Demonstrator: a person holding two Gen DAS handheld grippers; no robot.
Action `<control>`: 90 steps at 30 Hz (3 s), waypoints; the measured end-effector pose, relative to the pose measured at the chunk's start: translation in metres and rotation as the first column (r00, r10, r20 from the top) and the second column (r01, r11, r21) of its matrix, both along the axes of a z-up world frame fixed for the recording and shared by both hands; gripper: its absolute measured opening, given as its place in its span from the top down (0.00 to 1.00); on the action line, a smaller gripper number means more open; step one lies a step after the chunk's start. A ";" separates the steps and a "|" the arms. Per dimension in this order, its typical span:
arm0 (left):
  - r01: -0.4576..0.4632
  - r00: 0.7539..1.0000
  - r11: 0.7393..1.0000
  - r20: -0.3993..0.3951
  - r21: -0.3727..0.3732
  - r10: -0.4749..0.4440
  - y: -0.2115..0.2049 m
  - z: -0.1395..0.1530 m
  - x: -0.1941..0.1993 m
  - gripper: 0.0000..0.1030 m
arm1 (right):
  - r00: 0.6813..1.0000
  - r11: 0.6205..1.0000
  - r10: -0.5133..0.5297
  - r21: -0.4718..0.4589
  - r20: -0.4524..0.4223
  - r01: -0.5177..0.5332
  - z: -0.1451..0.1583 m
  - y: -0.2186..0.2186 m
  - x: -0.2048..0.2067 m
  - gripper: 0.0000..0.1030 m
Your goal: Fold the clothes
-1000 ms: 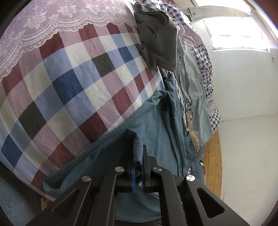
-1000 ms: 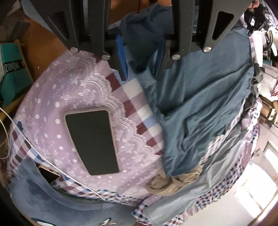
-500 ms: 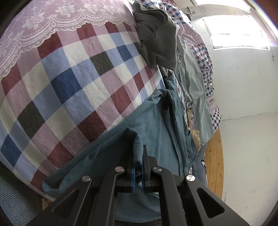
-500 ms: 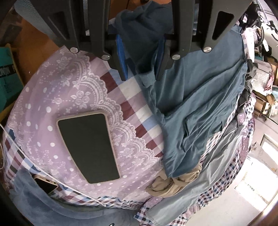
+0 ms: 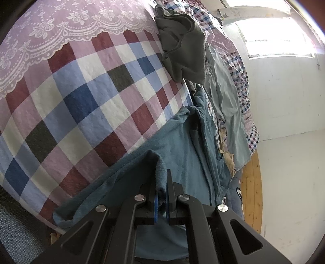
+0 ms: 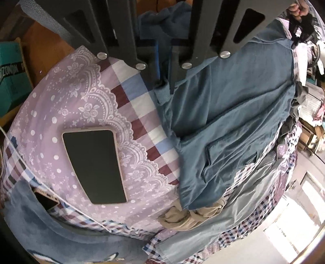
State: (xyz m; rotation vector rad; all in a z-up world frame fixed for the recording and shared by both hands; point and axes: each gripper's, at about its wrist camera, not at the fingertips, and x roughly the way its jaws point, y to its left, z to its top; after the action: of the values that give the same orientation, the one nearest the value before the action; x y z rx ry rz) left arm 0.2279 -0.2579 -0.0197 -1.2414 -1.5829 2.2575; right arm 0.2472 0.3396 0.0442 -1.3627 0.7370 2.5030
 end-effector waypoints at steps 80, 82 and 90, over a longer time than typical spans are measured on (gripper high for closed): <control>0.127 0.884 0.992 -0.454 0.012 -0.108 -0.011 0.286 0.086 0.98 | 0.732 0.978 -0.056 -0.183 -0.679 -0.096 0.263 0.046 0.169 0.99; 0.121 0.903 0.993 -0.417 0.016 -0.103 -0.009 0.276 0.060 0.98 | 0.756 0.979 -0.054 -0.185 -0.652 -0.089 0.256 0.048 0.145 0.99; 0.083 0.961 0.996 -0.263 -0.034 -0.089 0.002 0.236 -0.050 0.98 | 0.848 0.982 -0.032 -0.174 -0.529 -0.071 0.217 0.063 0.036 0.99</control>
State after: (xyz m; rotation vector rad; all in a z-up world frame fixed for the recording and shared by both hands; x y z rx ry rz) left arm 0.1777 -0.2556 0.2160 -0.9449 -1.3837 2.2793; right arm 0.2829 0.4026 0.2612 -0.7010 1.0864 2.9202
